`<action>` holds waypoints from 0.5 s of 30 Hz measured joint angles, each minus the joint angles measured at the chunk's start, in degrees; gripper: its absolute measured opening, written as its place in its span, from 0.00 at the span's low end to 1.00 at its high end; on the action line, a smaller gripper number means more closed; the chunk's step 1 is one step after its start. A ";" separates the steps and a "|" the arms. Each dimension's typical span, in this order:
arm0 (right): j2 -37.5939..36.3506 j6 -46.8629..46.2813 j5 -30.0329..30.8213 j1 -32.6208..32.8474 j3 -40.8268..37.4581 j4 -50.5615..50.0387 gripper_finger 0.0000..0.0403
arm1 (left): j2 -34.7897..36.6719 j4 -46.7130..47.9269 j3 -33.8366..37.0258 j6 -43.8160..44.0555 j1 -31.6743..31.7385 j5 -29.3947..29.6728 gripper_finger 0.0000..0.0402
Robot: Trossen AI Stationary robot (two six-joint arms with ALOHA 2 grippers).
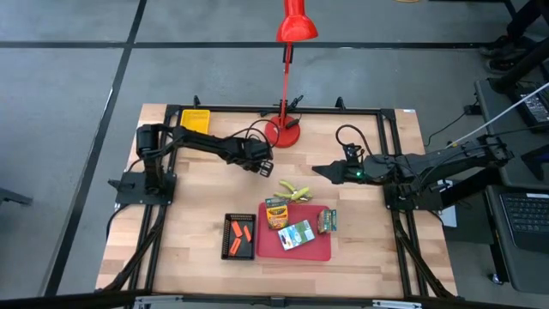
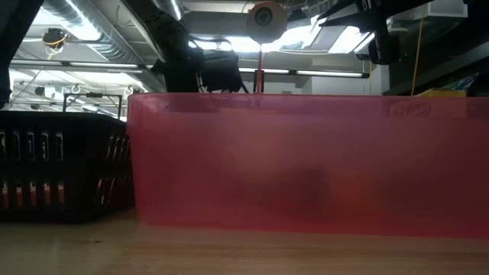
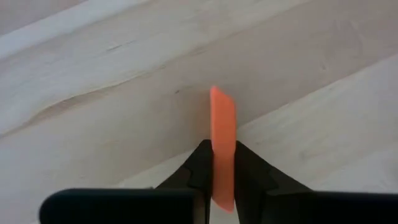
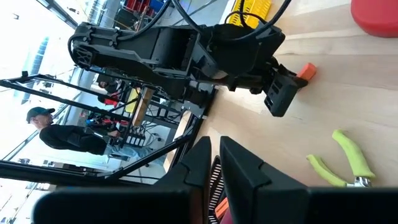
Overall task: Pick & Place School Supplies
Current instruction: Put the orange eraser into the black bin
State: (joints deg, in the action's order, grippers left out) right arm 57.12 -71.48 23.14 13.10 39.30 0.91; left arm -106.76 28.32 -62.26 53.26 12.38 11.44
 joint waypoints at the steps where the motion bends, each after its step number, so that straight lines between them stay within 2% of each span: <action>1: 0.00 0.02 0.00 0.00 -0.01 -0.01 0.10 | 0.20 -0.14 0.02 -0.13 -0.26 -0.19 0.07; 7: -0.02 0.60 0.00 0.02 -0.01 -0.02 0.10 | 4.97 3.62 0.11 -3.60 -3.08 -4.96 0.07; 12: 0.00 1.05 0.95 0.28 -0.01 -0.15 0.10 | 14.38 13.34 0.11 -5.81 -8.13 -4.63 0.07; 15: 0.00 1.35 0.95 -0.03 -0.01 -0.48 0.10 | 21.47 15.62 0.11 -6.93 -11.25 -4.70 0.07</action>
State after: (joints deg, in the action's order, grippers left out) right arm 57.12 -70.14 24.09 13.07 39.29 0.43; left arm -85.29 43.94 -62.15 46.33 1.12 6.74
